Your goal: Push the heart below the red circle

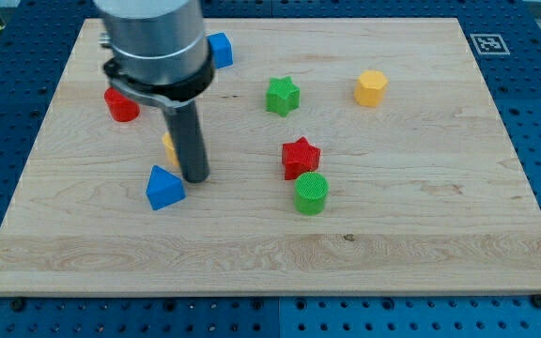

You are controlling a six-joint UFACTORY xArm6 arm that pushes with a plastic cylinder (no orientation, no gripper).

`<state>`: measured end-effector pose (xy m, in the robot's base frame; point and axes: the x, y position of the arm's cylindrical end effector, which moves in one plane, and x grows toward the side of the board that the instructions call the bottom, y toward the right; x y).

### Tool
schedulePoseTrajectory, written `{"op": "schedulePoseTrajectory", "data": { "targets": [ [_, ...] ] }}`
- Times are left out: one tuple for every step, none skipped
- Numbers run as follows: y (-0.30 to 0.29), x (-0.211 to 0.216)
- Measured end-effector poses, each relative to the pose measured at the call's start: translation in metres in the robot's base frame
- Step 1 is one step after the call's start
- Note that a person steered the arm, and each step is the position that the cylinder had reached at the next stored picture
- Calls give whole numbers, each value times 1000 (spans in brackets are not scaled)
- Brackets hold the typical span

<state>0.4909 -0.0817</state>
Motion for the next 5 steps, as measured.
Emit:
{"op": "schedulePoseTrajectory", "data": {
  "targets": [
    [29,0],
    [18,-1],
    [-3,-7],
    [-9,-22],
    [-14,-24]
  ]
}}
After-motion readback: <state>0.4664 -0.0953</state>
